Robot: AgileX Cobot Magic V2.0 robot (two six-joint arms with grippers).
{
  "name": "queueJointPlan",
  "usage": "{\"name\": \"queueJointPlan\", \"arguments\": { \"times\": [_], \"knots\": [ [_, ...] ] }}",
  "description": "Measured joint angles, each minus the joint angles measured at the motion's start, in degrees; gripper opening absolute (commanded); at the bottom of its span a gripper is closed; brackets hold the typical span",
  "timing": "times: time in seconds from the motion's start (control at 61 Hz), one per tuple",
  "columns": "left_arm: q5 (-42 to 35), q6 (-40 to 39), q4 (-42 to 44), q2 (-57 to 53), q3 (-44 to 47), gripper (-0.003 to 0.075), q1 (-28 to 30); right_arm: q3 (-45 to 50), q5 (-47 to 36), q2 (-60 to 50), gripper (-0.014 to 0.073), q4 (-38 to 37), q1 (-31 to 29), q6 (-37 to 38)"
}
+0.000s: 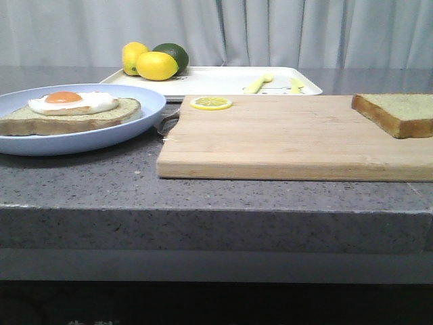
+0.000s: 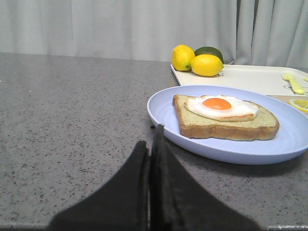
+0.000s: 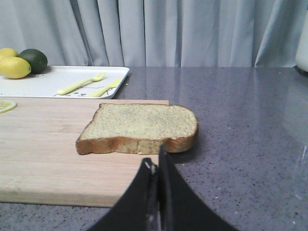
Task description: Place bread and move sandwich to tray
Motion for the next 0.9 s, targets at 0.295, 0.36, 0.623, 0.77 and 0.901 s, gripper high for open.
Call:
{"name": "queueJointPlan", "arguments": {
  "times": [0.295,0.36,0.623,0.77,0.901],
  "knots": [
    [0.0,0.0,0.0,0.0,0.0,-0.0017,0.0,0.0,0.0,0.0,-0.0068,0.0,0.0,0.0],
    [0.0,0.0,0.0,0.0,0.0,-0.0017,0.0,0.0,0.0,0.0,-0.0068,0.0,0.0,0.0],
    [0.0,0.0,0.0,0.0,0.0,-0.0017,0.0,0.0,0.0,0.0,-0.0068,0.0,0.0,0.0],
    [-0.12,0.0,0.0,0.0,0.0,-0.0017,0.0,0.0,0.0,0.0,-0.0068,0.0,0.0,0.0],
    [-1.83,0.0,0.0,0.0,0.0,-0.0017,0.0,0.0,-0.08,0.0,-0.0068,0.0,0.0,0.0]
  ]
}}
